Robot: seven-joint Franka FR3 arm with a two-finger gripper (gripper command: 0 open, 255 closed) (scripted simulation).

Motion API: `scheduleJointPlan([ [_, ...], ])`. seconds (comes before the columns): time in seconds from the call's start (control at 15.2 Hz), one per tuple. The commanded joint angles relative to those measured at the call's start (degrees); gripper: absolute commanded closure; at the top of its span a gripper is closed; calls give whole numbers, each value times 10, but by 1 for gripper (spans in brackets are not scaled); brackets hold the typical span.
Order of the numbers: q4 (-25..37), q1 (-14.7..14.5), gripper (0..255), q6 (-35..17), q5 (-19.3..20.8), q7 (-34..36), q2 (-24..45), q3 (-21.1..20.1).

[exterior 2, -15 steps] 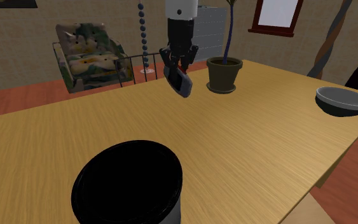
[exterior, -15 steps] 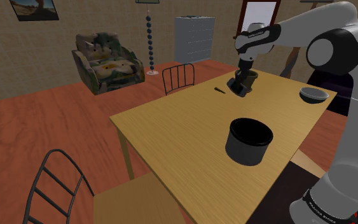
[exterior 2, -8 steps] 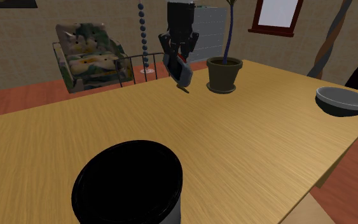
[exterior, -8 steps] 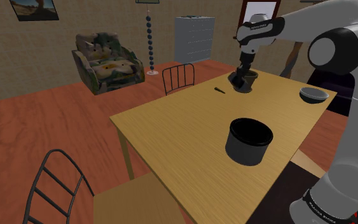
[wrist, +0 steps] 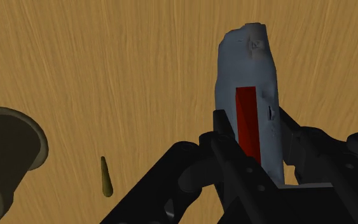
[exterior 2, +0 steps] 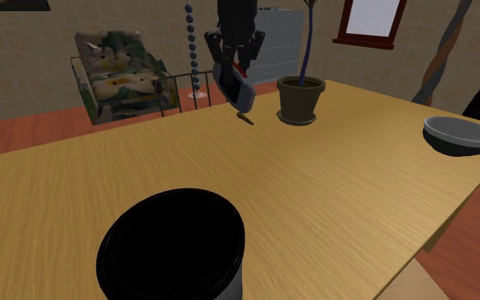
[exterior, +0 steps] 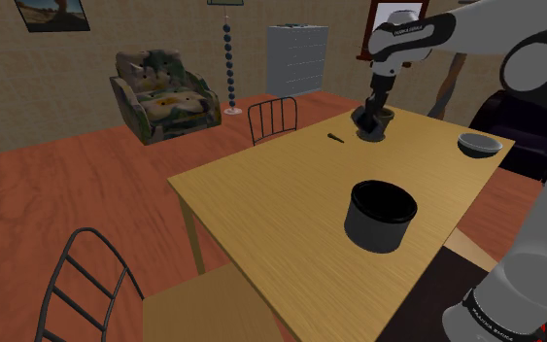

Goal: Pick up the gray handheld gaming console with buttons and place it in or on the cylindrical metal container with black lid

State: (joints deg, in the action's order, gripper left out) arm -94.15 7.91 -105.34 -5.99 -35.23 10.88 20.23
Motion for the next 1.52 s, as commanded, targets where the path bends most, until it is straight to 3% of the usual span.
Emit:
scheduleJointPlan([
  [0.0, -64, -15, 255, -19, 18, 18, -50, -3],
  [0.73, -320, -49, 255, -41, 89, 136, -295, -60],
  [1.45, -491, -67, 255, 12, 80, 246, -519, -151],
])
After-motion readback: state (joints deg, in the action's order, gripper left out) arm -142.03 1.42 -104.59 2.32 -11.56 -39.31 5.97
